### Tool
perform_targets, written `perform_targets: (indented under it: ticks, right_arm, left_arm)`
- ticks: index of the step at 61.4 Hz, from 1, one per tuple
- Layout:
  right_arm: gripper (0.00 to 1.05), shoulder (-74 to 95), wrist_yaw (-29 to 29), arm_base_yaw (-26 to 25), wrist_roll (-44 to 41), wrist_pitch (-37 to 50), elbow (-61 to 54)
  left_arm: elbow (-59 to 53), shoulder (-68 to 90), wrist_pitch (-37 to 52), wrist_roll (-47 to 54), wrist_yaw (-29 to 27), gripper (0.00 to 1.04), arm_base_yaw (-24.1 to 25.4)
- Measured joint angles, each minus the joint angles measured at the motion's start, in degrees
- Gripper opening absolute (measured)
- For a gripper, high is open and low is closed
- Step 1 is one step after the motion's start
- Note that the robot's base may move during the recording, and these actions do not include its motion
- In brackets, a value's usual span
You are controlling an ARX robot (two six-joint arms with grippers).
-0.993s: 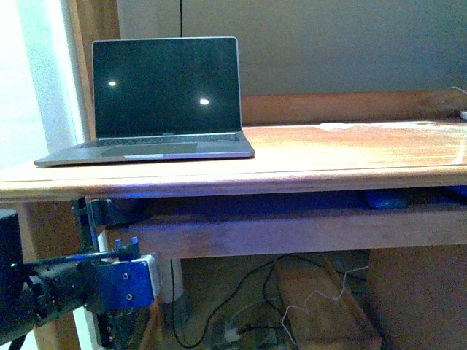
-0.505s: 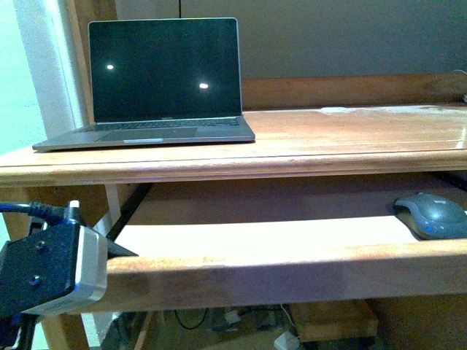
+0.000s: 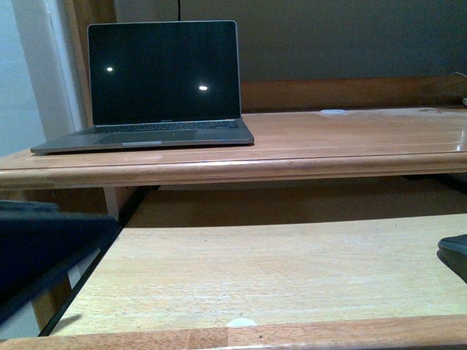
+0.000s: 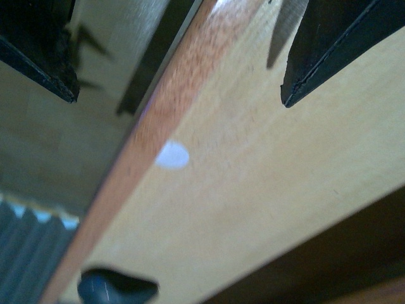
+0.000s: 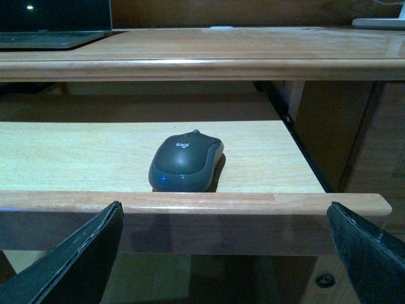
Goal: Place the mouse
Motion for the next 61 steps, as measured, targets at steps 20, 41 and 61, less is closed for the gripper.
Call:
perform_targets:
  ticks: [20, 41, 61]
  right_arm:
    - [0.97, 20.6, 8.8, 3.7, 4.4, 11.1, 7.1]
    - [0.97, 62.9, 9.2, 12.0, -4.3, 18.1, 29.4]
    - [0.97, 69.5, 12.3, 10.2, -8.1, 8.9, 37.6]
  left_arm:
    - [-12.8, -17.0, 7.3, 1.3, -46.3, 0.54, -1.6]
    - [-20.2, -27.2, 4.6, 2.8, -41.0, 0.03, 4.1]
    - [-23.1, -34.6, 0.1, 2.8, -35.1, 0.03, 10.0]
